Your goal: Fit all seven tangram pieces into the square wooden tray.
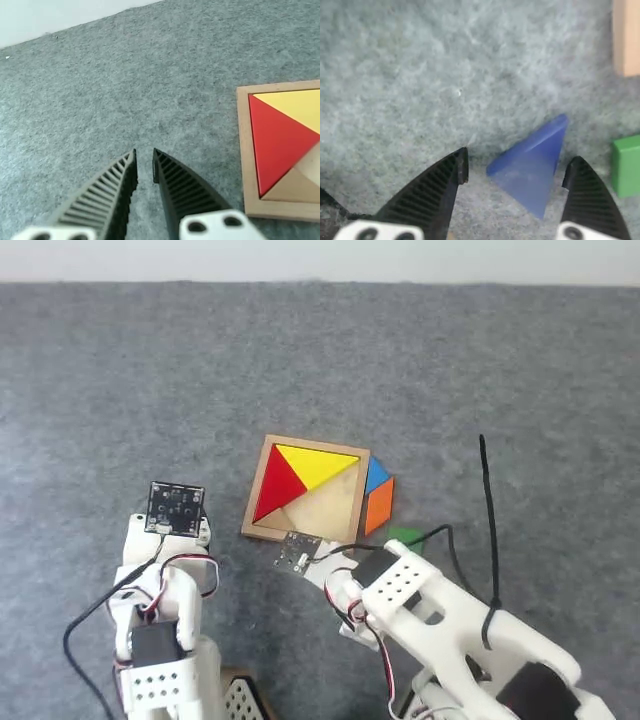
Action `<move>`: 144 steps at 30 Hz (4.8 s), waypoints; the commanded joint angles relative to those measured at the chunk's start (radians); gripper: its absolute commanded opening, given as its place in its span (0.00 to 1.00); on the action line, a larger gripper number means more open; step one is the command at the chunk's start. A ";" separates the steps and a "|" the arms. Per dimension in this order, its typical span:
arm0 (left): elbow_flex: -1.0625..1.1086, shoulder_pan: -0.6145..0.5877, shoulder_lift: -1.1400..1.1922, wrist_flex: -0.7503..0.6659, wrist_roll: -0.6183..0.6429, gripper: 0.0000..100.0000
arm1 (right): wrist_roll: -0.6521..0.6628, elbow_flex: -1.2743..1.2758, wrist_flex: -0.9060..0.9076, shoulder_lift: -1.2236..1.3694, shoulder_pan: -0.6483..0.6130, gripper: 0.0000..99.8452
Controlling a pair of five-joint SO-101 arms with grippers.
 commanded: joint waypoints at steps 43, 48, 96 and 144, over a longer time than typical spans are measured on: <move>-0.033 -0.009 -0.012 0.003 -0.009 0.06 | 0.229 -0.069 0.070 0.160 0.068 0.12; -0.033 -0.009 -0.012 0.003 -0.009 0.06 | 0.229 -0.069 0.073 0.153 0.068 0.10; -0.031 -0.089 -0.012 -0.017 -0.006 0.05 | 1.163 -0.724 0.030 0.429 0.071 0.10; -0.031 -0.089 -0.012 -0.017 -0.006 0.05 | 0.087 -0.867 -0.185 0.588 0.073 0.01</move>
